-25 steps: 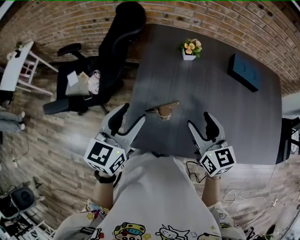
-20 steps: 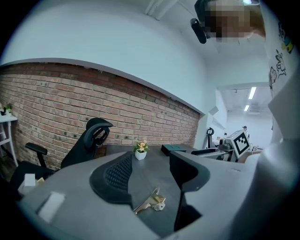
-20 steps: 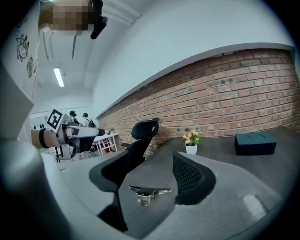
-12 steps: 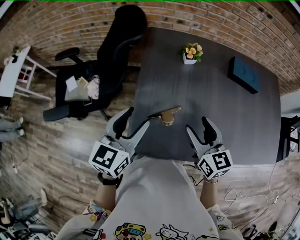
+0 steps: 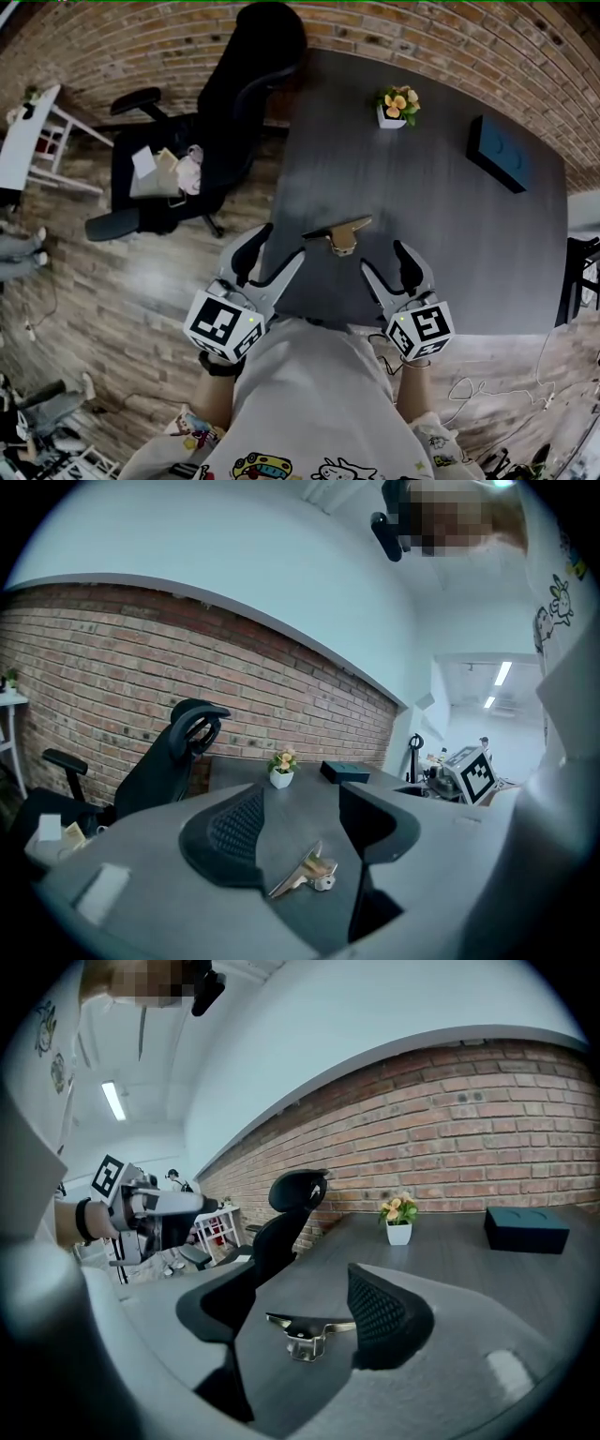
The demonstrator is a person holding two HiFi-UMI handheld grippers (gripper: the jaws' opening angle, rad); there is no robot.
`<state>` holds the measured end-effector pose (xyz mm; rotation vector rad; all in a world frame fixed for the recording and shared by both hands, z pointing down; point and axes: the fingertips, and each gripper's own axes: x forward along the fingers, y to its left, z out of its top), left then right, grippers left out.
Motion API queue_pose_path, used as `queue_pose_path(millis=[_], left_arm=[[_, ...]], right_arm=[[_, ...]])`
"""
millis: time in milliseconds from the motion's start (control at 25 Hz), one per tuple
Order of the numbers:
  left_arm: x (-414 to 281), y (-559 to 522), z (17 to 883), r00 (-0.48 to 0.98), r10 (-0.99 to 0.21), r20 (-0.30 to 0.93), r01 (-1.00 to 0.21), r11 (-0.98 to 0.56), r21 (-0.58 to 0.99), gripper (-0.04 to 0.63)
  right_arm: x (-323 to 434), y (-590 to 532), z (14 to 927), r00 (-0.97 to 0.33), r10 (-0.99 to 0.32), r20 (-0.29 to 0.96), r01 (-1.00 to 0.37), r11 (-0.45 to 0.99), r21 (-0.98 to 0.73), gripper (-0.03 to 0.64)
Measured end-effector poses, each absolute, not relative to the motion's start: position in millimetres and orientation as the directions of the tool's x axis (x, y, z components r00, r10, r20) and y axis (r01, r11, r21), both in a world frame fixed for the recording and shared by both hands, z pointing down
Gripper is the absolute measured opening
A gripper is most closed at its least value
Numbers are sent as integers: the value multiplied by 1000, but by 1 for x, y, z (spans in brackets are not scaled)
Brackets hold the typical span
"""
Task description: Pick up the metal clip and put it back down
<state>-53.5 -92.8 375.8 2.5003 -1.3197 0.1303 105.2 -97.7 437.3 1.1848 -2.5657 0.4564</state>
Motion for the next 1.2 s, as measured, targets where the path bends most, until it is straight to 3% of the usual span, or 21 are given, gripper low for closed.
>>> queue_pose_path(millis=[720, 1200], left_arm=[[-53, -98, 416, 591, -758, 276, -805, -529, 270, 258], [-55, -100, 433, 582, -763, 281, -810, -513, 284, 258]], right_arm=[[59, -106, 540, -615, -534, 580, -726, 670, -154, 360], [61, -117, 587, -522, -532, 667, -774, 624, -108, 377]])
